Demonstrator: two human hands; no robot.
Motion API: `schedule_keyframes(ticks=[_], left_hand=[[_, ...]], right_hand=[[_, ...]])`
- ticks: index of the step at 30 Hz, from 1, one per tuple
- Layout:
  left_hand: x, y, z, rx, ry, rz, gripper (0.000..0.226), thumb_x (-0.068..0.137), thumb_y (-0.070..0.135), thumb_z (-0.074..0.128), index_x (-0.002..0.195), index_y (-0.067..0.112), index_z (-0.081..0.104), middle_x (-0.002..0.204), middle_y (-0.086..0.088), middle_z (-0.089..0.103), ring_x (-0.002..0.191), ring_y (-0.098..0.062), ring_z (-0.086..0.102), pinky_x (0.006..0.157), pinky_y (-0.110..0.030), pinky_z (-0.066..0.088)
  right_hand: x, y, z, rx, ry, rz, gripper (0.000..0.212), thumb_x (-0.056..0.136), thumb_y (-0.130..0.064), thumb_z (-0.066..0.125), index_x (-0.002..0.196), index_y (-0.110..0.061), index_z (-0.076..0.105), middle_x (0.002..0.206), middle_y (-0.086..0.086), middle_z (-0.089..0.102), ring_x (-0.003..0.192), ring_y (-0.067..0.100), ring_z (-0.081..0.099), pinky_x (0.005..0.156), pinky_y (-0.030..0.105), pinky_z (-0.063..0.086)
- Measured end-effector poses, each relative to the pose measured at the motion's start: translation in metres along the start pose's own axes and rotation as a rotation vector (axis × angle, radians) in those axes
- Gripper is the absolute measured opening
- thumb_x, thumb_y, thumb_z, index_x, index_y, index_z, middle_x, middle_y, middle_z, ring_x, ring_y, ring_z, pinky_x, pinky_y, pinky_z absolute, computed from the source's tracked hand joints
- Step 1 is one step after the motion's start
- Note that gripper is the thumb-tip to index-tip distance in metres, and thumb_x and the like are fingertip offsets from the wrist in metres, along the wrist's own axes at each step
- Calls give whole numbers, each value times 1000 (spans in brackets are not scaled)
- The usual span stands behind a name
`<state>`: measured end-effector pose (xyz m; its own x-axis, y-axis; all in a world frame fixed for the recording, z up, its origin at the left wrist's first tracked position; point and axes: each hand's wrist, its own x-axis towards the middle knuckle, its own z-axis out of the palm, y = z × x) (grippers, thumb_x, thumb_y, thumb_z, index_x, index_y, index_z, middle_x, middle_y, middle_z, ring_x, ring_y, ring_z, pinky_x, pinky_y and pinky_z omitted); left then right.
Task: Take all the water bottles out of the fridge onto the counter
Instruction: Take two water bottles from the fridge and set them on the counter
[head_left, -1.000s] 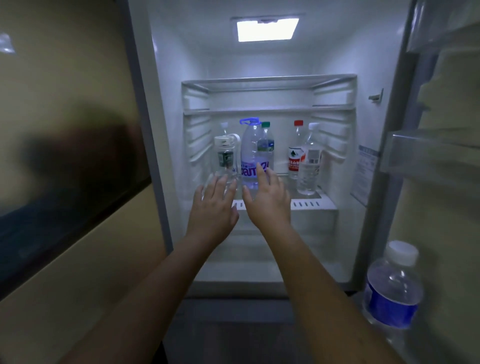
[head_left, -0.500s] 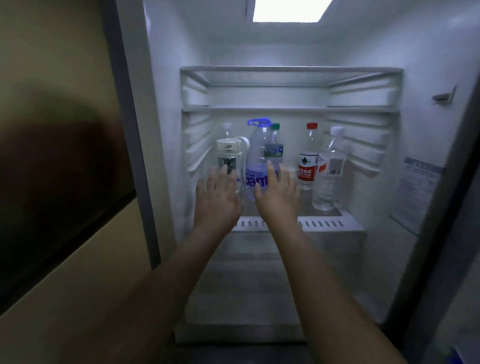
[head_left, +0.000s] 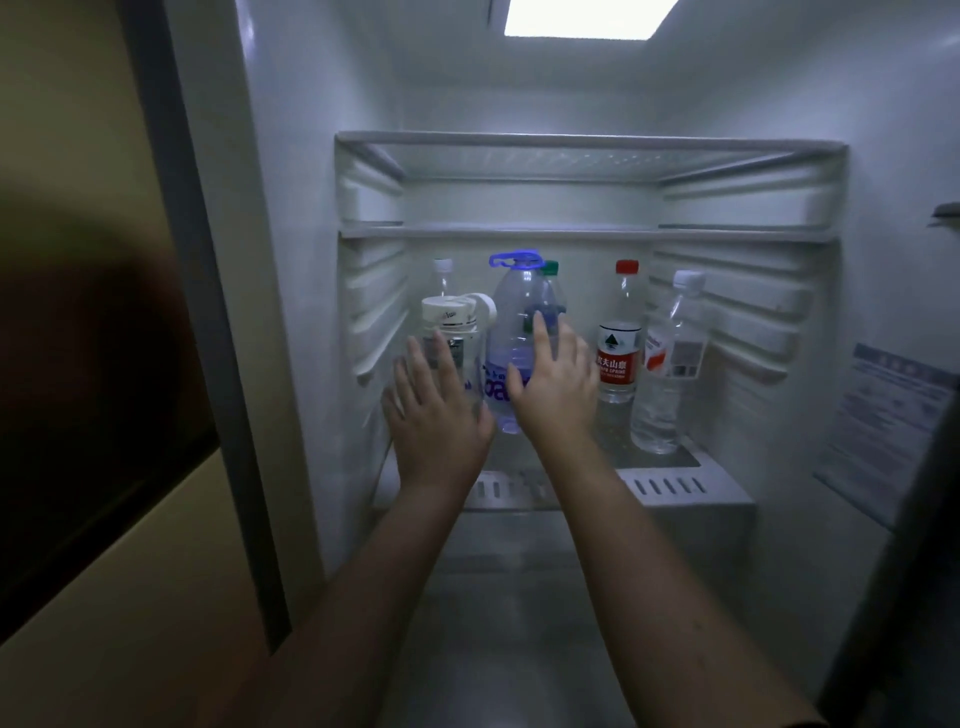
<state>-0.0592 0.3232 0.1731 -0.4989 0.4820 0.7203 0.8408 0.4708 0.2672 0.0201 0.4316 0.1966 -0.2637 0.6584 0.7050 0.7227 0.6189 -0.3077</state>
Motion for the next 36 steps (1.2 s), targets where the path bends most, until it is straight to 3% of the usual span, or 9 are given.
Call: schedule_keyframes(ticks=[10, 14, 18, 26, 31, 36], left_hand=[[32, 7, 20, -176, 52, -167, 105, 79, 45, 71, 155, 8, 7, 148, -27, 38, 130, -42, 44, 97, -52, 41], [38, 4, 31, -299, 120, -154, 106, 75, 39, 77, 155, 7, 15, 140, -30, 45, 122, -44, 50, 91, -51, 47], [41, 0, 41, -427, 181, -130, 118, 67, 36, 84, 155, 19, 6, 139, -25, 45, 122, -40, 50, 85, -48, 51], [38, 5, 39, -447, 209, -151, 114, 68, 36, 83, 152, 26, 7, 128, -23, 52, 110, -41, 56, 77, -47, 52], [31, 13, 29, -436, 216, -122, 111, 68, 36, 83, 153, 23, 12, 124, -21, 54, 109, -38, 56, 73, -45, 52], [21, 15, 14, -445, 224, -153, 113, 71, 43, 79, 154, 30, 3, 128, -15, 51, 112, -33, 55, 73, -45, 53]], right_hand=[[35, 3, 26, 115, -5, 65, 93, 90, -60, 50, 155, -28, -9, 164, 10, -1, 149, 32, 9, 119, 47, 9], [43, 0, 33, 201, -23, 111, 117, 79, -70, 59, 151, -26, -22, 162, 19, -7, 148, 37, 10, 117, 50, 16], [47, -1, 42, 331, -66, 122, 131, 69, -67, 73, 151, -28, -21, 161, 18, -7, 147, 38, 10, 115, 52, 26], [46, -1, 46, 442, 51, 99, 120, 69, -49, 79, 155, -31, -2, 151, 17, 24, 137, 35, 31, 109, 50, 37], [36, -4, 37, 434, 90, 98, 117, 68, -51, 76, 154, -36, -2, 149, 16, 27, 134, 34, 35, 107, 49, 38], [29, -7, 20, 424, 80, 92, 118, 67, -51, 76, 151, -42, -6, 151, 15, 24, 134, 34, 34, 106, 51, 38]])
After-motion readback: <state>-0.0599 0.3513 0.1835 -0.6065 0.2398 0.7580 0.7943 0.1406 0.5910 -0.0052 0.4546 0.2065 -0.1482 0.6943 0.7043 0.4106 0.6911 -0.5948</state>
